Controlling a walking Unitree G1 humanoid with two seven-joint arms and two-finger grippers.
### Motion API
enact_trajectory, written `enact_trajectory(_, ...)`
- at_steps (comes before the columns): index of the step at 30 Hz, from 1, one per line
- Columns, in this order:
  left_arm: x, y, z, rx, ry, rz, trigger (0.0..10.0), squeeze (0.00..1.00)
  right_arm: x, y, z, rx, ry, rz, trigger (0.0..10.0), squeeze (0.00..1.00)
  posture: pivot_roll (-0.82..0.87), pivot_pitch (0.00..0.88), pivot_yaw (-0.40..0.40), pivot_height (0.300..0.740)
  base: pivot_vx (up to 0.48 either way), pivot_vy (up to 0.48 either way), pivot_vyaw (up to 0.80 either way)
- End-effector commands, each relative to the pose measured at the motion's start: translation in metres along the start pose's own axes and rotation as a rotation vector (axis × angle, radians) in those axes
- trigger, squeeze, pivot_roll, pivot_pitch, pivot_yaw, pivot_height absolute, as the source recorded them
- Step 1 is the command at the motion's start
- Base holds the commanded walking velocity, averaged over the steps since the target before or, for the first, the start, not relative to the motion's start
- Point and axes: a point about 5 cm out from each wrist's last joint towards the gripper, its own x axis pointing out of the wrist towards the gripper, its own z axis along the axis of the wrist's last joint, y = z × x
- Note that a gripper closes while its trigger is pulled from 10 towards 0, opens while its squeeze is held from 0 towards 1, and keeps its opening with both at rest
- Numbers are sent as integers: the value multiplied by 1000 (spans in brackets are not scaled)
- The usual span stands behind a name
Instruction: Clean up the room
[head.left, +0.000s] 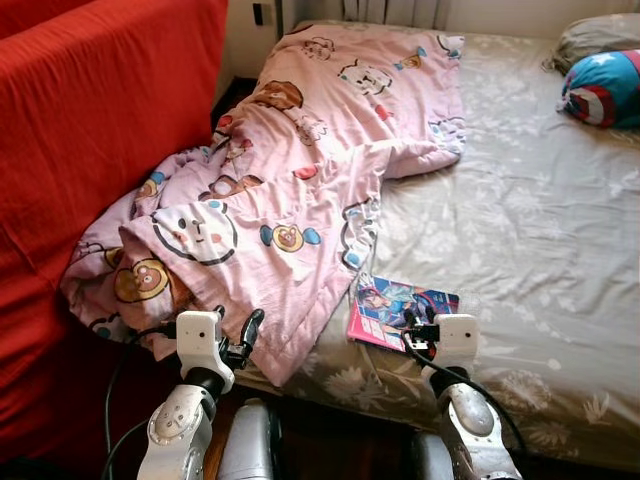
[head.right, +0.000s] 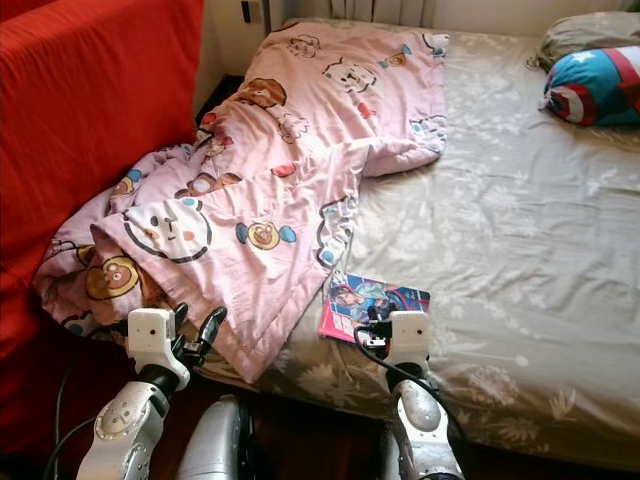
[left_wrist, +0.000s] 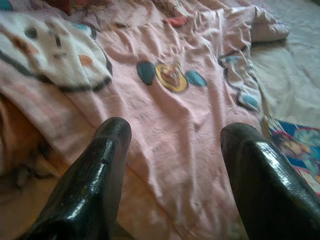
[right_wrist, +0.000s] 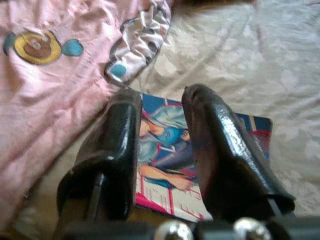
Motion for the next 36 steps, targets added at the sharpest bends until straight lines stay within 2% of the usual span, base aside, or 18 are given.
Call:
enact_trajectory(1,-1,-3,-1,-7,9,-8,10000,0,-5,-7,-7,-1,23,-21,10000,0,-5,180,23,609,259,0,0)
enact_trajectory(10,-1,-1,0,-4,3,-6,10000,0,-4,-8,-8,3,29,-43,10000,0,-1,185,26,609,203,0,0)
enact_trajectory(14,-2,0,0,-1,8,-9,10000,0,-4,-21,-10,18,52,-164,10000,0,6,190,31,609,0,0,0)
enact_trajectory(18,-3,1,-1,6,18,-11,10000,0,-5,-29,-10,47,55,-221,10000,0,4,199,36,609,0,0,0)
enact_trajectory(24,-5,1,-1,7,19,-14,10000,0,-6,-36,-12,53,68,-261,10000,0,14,214,42,609,0,0,0)
enact_trajectory(27,-7,2,0,12,22,-13,10000,0,-4,-45,-10,65,74,-314,10000,0,18,232,51,609,0,0,0)
enact_trajectory(32,-10,4,2,17,23,-6,10000,0,1,-51,-6,85,81,-332,10000,0,32,260,62,609,0,0,0)
enact_trajectory(36,-4,5,8,17,12,10,10000,0,1,-56,-9,76,106,-341,10000,0,39,285,70,609,0,0,0)
